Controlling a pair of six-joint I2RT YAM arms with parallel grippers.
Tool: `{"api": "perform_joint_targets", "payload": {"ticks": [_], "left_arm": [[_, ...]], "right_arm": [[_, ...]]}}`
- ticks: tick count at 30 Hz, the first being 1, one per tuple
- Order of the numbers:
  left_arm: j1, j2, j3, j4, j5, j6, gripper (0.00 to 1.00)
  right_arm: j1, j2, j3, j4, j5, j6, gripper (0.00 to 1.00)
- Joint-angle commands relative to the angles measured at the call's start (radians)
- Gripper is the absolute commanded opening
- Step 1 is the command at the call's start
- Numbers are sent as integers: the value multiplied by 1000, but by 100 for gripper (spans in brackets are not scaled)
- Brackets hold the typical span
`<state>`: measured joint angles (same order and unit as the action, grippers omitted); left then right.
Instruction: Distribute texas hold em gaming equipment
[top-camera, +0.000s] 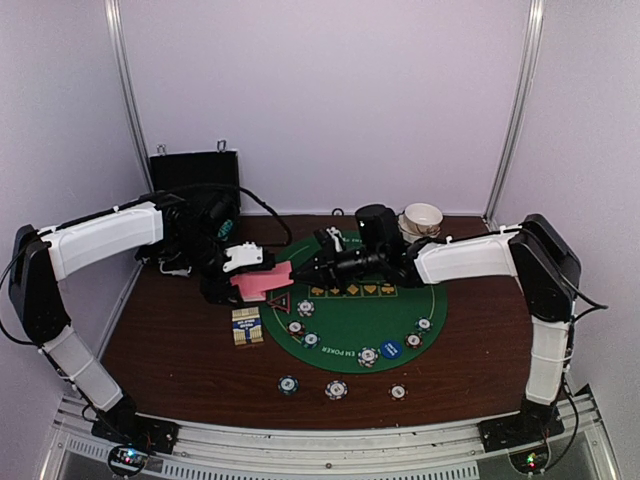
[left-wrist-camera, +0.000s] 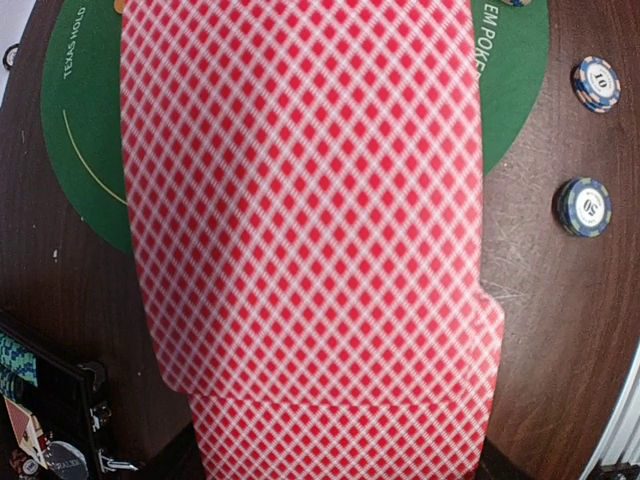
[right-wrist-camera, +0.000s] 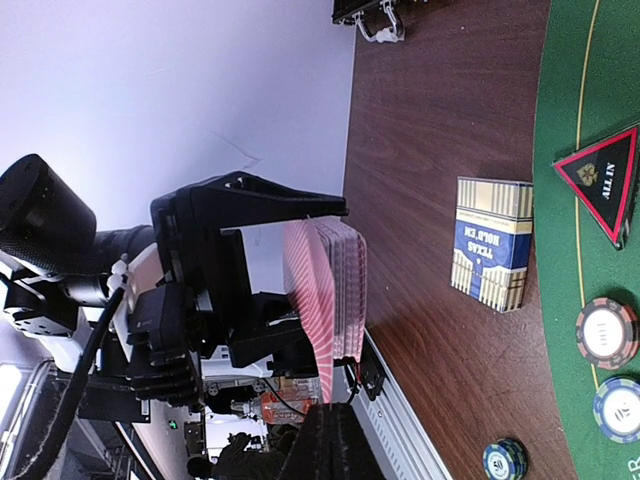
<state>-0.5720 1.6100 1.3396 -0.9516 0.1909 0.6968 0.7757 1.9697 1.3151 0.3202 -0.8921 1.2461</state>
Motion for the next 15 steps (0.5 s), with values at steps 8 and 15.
{"api": "perform_joint_targets", "payload": {"ticks": [8,15], "left_arm": [[36,-36,-17,-4,-16,-9,0],[55,-63,-36,-18,-16,-4,0]], "right_arm": [[-65,-25,-26,119,-33,52,0],[-95,64,18,99,-46,33,0]]}}
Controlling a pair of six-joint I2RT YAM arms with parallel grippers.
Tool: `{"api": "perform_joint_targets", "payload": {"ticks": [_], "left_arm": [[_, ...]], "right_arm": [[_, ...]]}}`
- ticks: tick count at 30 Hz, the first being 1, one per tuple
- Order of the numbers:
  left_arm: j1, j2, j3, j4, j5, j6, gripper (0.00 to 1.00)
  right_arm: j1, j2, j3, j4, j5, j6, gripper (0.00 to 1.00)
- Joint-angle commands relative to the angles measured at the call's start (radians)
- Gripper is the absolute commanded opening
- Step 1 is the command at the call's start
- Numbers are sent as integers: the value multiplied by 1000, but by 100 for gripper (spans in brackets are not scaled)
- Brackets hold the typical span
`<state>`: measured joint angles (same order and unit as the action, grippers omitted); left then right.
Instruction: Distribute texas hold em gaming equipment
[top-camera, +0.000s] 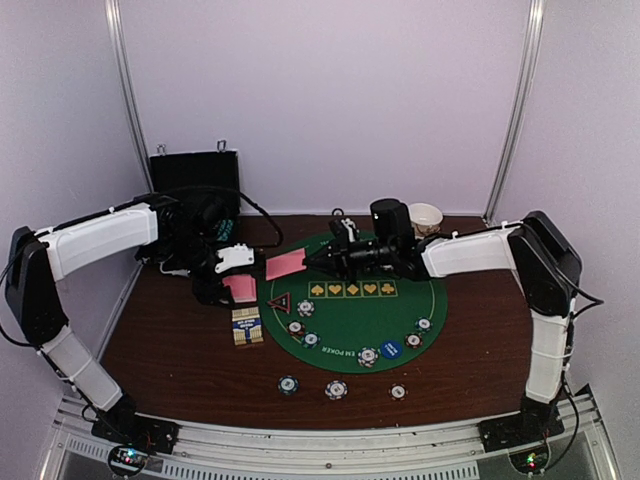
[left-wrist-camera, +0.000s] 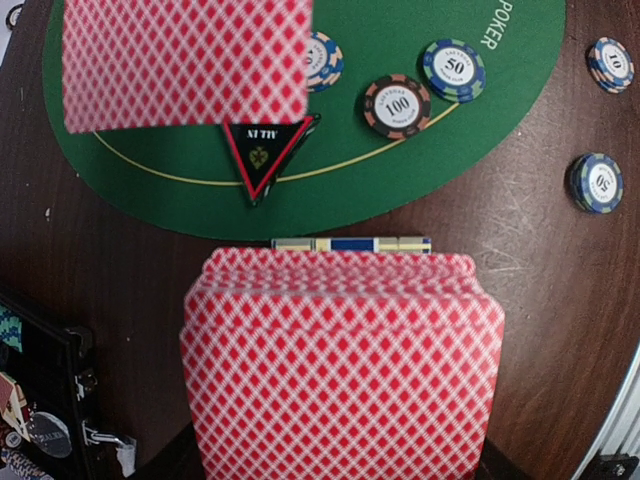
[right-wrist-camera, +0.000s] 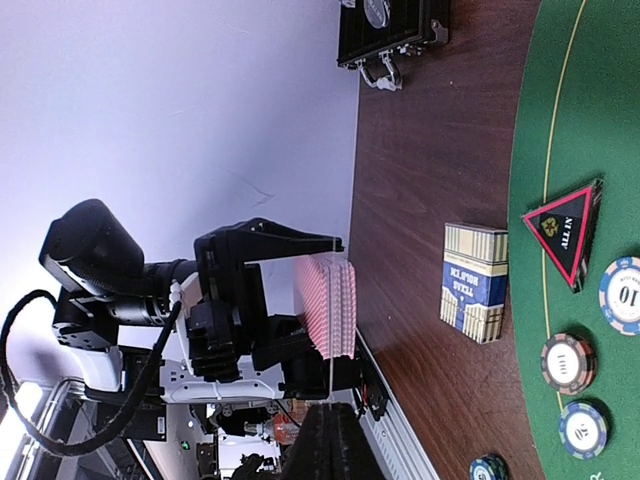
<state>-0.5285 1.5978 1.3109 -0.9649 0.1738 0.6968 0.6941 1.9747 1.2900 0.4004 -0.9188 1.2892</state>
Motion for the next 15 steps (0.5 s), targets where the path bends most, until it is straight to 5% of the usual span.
{"api": "perform_joint_targets", "payload": {"ticks": [1,15], "left_arm": [[12,-55,-7,-6,1,-3,0],[13,-82,1,-35,11,-1,0]], "right_arm": [[-17,72,61,13,-20,-16,0],[-23,420,442,-159,26,-103,0]]}}
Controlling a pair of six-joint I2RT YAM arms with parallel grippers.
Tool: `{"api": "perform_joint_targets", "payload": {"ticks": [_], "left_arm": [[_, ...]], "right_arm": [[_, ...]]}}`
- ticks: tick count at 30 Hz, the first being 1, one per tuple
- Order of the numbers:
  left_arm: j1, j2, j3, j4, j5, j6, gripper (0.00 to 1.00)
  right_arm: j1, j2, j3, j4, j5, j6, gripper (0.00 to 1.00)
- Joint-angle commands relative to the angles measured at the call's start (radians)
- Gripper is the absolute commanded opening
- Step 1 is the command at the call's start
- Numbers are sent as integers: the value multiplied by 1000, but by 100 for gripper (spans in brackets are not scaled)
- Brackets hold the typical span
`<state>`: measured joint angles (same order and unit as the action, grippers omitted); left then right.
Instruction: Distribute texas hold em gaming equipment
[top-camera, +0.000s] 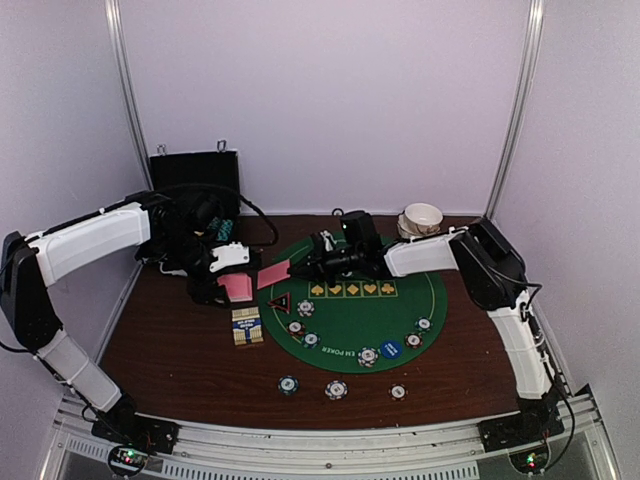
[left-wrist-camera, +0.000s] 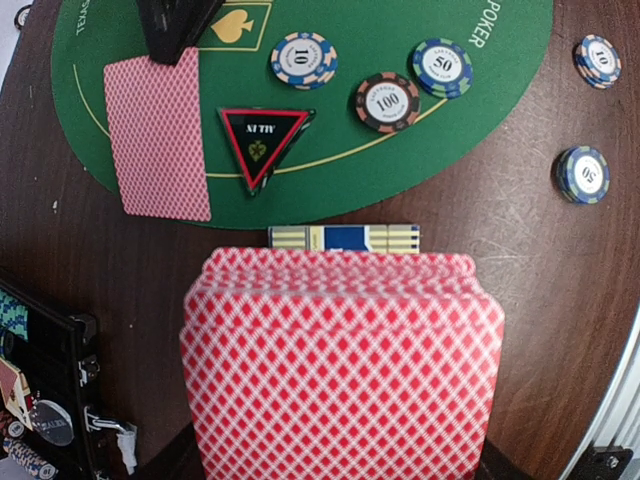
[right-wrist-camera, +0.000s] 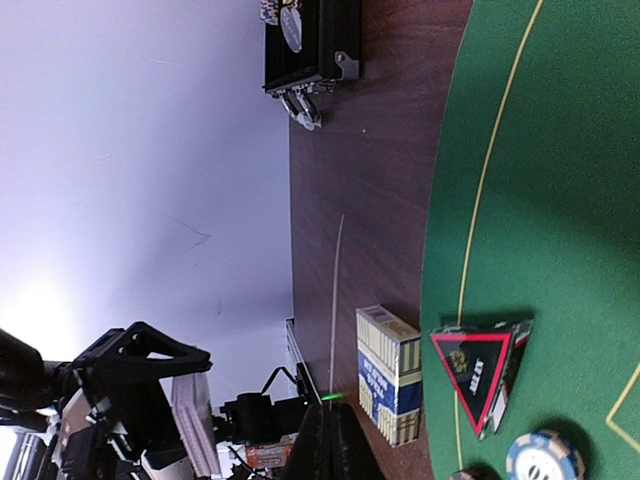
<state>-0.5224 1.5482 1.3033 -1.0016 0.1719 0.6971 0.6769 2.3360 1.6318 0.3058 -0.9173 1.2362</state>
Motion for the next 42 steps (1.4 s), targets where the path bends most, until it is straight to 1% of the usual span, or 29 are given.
{"api": "perform_joint_targets", "payload": {"ticks": [1,8,14,15,17,19,29,31,32,36,37,42], "left_arm": [[7,-31,9,0,15,-3,0],[7,-30,13,0,27,-6,0],[7,-16,26,0,54,-22,0],[7,-11,31,0,58,-25,0],[7,2,43,-1,62,-29,0],[7,13,55,-5,63,-35,0],[7,35,76,-9,57,-45,0],[7,36,76,-10,54,-47,0],[7,36,76,-10,54,-49,0],[7,40,79,-11,54,-51,0],[7,41,80,-10,55,-51,0],[7,38,82,-10,57,-54,0]], "right_arm": [[-5,80,127,-82,31,-59,0],[-5,175,272,-225,72,-145,0],[-1,165,314,-419,121,-272,0],[1,155,314,-449,134,-299,2],[5,138,312,-497,157,-341,8],[7,122,311,-535,176,-374,17],[16,40,303,-645,253,-491,55],[17,15,298,-655,269,-510,65],[18,5,299,-664,279,-521,73],[22,-38,298,-700,305,-551,97],[24,-47,296,-707,309,-556,99],[36,-101,290,-756,348,-585,100]]}}
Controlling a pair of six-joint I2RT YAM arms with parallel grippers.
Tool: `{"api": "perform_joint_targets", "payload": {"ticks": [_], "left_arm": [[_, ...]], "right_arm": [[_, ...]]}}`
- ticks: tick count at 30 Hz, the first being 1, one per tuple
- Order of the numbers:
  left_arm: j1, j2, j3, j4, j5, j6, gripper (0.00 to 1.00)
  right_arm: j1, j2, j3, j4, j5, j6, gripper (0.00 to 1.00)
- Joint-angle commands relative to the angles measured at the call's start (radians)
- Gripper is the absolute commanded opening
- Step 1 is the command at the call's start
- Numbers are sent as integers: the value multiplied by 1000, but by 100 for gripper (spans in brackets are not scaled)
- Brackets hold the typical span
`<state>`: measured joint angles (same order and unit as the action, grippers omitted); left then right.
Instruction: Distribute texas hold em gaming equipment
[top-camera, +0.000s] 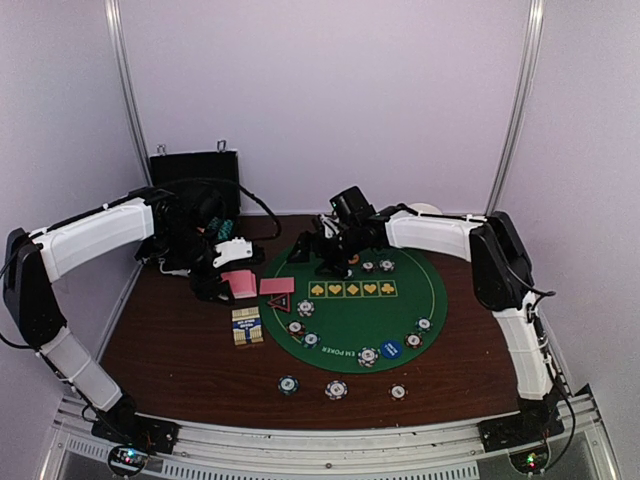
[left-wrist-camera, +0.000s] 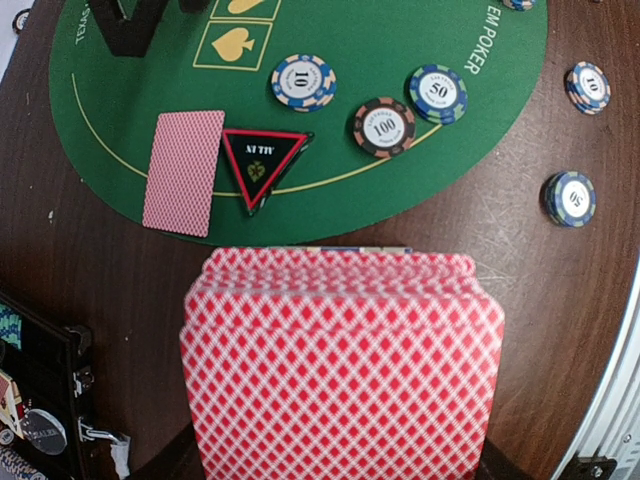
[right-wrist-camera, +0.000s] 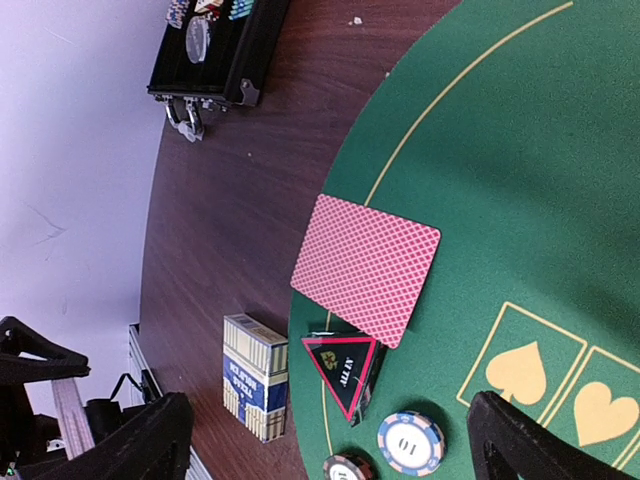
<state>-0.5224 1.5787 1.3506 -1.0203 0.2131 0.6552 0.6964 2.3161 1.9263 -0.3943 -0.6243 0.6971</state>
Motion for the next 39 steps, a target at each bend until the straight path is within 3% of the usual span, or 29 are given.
{"api": "perform_joint_targets", "payload": {"ticks": [1,4,7,12,17,21,23,28,39], "left_arm": [[8,7,34,9,16,-12,0],[7,6,35,9,17,-14,0],[7,6,38,9,19,-14,0],[7,3,48,9,22,-17,0],[7,-2,51,8,25,-20,0],[7,-3,53,9,28,-22,0],[7,-2,54,8,32,-24,0],[7,0,59,9,39,-29,0],[6,7,96,-9,68,-41,0]], "right_arm": [[21,-98,-13,-61,66,-50,100],[28,-153,-50,-47,83,-53,99],[15,-220,-159,112,18,39,100],[-8,-337,-517,741,-8,366,99],[6,-345,-496,617,-27,347,100],[18,-359,-590,848,-50,472,99],[28,-340,-581,887,-87,514,100],[95,-346,-475,582,-74,329,99],[137,-295,-505,692,-137,428,89]]}}
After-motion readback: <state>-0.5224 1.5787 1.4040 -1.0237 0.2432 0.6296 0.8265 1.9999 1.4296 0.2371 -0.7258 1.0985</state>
